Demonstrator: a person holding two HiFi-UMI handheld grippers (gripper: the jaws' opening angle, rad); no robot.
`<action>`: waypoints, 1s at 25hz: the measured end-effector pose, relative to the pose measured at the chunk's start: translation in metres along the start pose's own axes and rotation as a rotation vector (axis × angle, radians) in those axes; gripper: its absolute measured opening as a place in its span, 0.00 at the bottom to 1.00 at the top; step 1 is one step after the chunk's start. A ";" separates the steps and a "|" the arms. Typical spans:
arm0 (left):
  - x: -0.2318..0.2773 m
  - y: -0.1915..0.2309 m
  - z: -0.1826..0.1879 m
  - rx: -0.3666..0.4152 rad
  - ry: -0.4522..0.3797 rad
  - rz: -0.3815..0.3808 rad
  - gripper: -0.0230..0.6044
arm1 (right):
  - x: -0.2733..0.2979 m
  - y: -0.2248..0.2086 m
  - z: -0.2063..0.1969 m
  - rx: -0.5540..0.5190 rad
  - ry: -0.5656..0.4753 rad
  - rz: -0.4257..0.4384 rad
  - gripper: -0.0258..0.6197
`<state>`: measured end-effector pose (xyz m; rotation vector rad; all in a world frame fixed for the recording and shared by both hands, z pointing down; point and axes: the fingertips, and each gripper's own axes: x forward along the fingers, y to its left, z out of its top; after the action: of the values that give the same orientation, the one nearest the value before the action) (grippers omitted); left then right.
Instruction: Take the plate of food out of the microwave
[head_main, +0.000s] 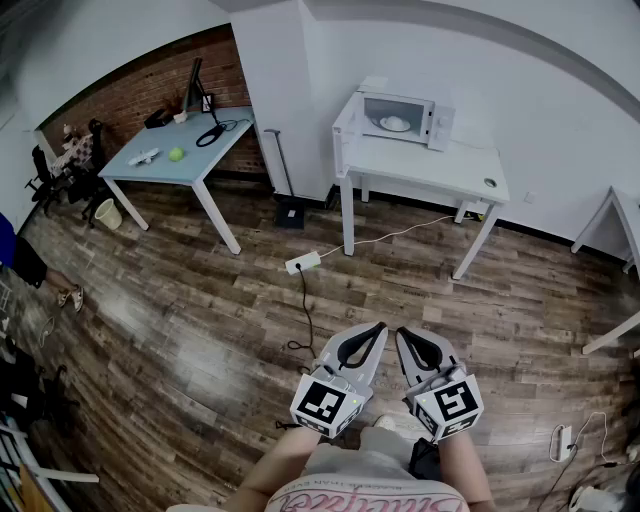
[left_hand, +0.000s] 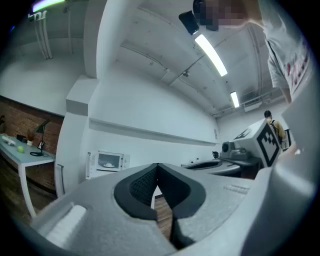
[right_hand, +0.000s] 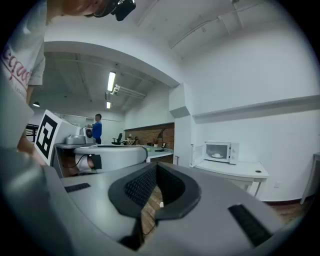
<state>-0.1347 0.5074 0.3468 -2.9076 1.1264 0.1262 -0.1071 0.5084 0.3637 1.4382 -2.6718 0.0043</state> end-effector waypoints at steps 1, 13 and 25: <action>-0.012 -0.001 0.003 0.024 0.000 -0.011 0.04 | -0.002 0.010 0.002 0.012 -0.008 -0.010 0.06; -0.112 -0.012 0.008 0.036 -0.006 -0.074 0.04 | -0.035 0.111 0.000 0.003 0.007 -0.069 0.06; -0.101 0.000 0.001 -0.015 -0.012 -0.062 0.04 | -0.024 0.107 0.001 0.067 -0.026 -0.069 0.06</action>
<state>-0.2092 0.5752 0.3540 -2.9469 1.0375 0.1513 -0.1833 0.5875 0.3653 1.5596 -2.6653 0.0700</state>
